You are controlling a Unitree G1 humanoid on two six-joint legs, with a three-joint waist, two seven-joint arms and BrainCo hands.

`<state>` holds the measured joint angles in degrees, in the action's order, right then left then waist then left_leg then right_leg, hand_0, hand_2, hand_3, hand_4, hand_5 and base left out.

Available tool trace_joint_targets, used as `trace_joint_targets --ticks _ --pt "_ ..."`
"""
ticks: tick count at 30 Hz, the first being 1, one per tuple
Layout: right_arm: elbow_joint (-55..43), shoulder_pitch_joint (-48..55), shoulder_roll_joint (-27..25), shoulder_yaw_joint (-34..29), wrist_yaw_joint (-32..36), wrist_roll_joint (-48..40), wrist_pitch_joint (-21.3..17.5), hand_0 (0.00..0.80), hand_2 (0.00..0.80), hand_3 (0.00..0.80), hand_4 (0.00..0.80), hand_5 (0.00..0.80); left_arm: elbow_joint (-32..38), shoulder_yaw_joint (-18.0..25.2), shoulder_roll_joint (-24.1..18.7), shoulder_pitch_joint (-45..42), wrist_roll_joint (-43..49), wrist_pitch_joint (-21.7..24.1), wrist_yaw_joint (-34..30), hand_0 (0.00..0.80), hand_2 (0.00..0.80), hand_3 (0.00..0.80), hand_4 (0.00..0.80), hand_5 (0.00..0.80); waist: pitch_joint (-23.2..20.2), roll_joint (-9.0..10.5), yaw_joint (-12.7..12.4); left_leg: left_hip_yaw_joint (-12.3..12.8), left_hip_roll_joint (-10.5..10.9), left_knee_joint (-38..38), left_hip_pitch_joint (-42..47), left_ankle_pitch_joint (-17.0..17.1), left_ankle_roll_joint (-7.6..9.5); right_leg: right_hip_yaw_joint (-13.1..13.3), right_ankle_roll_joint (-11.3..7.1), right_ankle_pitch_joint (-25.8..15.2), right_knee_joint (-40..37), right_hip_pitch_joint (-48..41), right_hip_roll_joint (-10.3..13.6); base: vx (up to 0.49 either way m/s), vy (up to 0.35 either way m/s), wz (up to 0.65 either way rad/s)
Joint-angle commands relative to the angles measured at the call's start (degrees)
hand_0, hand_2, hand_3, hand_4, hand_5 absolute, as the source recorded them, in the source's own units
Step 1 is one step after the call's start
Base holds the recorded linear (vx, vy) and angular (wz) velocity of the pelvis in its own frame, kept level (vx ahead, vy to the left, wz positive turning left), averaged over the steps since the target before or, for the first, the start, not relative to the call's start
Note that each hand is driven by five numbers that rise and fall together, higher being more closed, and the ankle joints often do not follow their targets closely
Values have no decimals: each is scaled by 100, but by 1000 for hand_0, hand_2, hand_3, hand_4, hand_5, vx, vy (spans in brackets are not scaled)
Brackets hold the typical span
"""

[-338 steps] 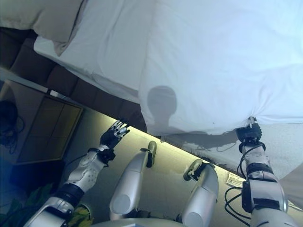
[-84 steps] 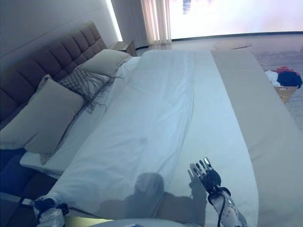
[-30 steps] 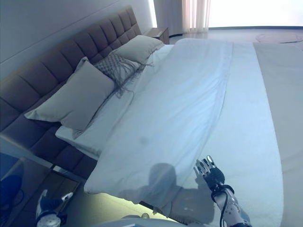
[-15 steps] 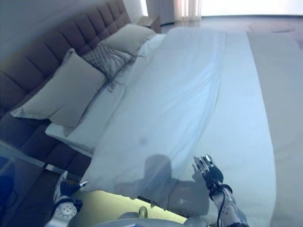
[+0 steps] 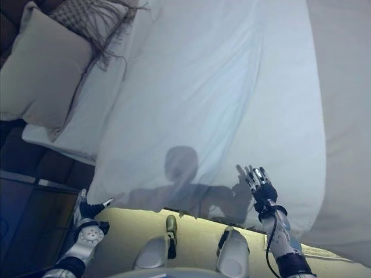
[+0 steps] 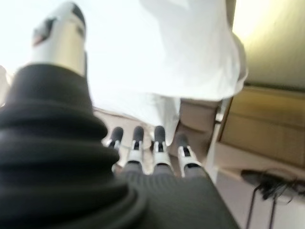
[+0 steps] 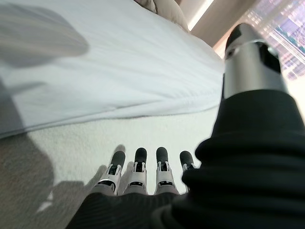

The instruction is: Make the bed neatly

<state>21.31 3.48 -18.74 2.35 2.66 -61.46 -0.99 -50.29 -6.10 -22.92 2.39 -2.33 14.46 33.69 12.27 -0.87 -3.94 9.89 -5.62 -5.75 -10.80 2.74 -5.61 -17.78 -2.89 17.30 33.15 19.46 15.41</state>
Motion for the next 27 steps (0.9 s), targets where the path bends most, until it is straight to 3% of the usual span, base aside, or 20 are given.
trace_joint_targets --ticks 1,5,7,9,11,15,17,19,21,22,24,27 --pt "-225 125 394 -52 250 117 -106 0 0 0 0 0 345 467 -264 68 -257 455 -402 0 0 0 0 0 -35 265 -118 -321 -93 -561 -122 -108 229 -35 -676 -1773 -1179 -430 300 86 -243 16" --pt "-74 124 351 115 90 146 21 0 0 0 0 0 530 319 -47 -36 -345 445 -433 0 0 0 0 0 -146 211 -136 -387 -208 -382 81 109 94 -114 -484 -1607 -1709 -1051 -113 31 -252 5" --pt "35 126 341 106 101 83 -13 0 0 0 0 0 533 381 21 -104 -342 450 -671 0 0 0 0 0 -243 254 -170 -400 -207 -632 154 -25 52 -190 -411 -1571 -1862 -1307 -152 62 -200 -6" --pt "120 130 336 57 98 65 14 0 0 0 0 0 481 456 71 -225 -298 480 -861 0 0 0 0 0 -289 326 -158 -507 -252 -1097 192 -187 11 -116 -341 -1553 -1890 -1438 -115 92 -79 0" --pt "168 122 326 3 186 32 118 0 0 0 0 0 417 509 131 -412 -304 530 -956 0 0 0 0 0 -334 344 -118 -665 -400 -1284 325 -127 -19 68 -289 -1529 -1862 -1536 -89 115 65 -6" --pt "193 165 244 -158 261 47 447 0 0 0 0 0 347 547 185 -629 -313 585 -1062 0 0 0 0 0 -544 121 -5 -889 -1052 -384 891 580 -214 408 -303 -1330 -1541 -1455 -68 79 324 -23" --pt "194 228 248 -269 316 59 540 0 0 0 0 0 386 544 184 -600 -242 529 -1126 0 0 0 0 0 -585 10 34 -941 -1294 -95 1068 764 -367 512 -393 -1242 -1339 -1375 100 17 415 -9" --pt "163 250 252 -328 305 33 545 0 0 0 0 0 381 526 173 -529 -222 532 -1204 0 0 0 0 0 -581 -59 77 -988 -1362 9 1181 670 -492 592 -574 -1264 -1186 -1275 396 -8 460 -3" --pt "80 247 293 -332 265 3 517 0 0 0 0 0 433 539 150 -510 -171 503 -1270 0 0 0 0 0 -540 -45 106 -930 -1243 -93 1247 330 -509 679 -774 -1361 -1089 -1191 730 -39 504 1" --pt "-3 228 360 -342 181 2 513 0 0 0 0 0 470 533 131 -520 -137 481 -1287 0 0 0 0 0 -511 -10 113 -855 -1096 -221 1230 -4 -451 727 -869 -1485 -1134 -1211 936 -29 477 19" --pt "-115 207 467 -346 88 -39 490 0 0 0 0 0 518 509 84 -559 -48 481 -1271 0 0 0 0 0 -476 50 95 -774 -883 -431 1181 -328 -335 727 -945 -1737 -1305 -1297 1175 -10 329 20" --pt "-333 167 691 -258 -147 -233 453 0 0 0 0 0 712 444 -56 -621 -5 497 -1177 0 0 0 0 0 -411 191 2 -800 -371 -1016 910 -845 -30 820 -1068 -2806 -1901 -1420 1535 -12 289 21"
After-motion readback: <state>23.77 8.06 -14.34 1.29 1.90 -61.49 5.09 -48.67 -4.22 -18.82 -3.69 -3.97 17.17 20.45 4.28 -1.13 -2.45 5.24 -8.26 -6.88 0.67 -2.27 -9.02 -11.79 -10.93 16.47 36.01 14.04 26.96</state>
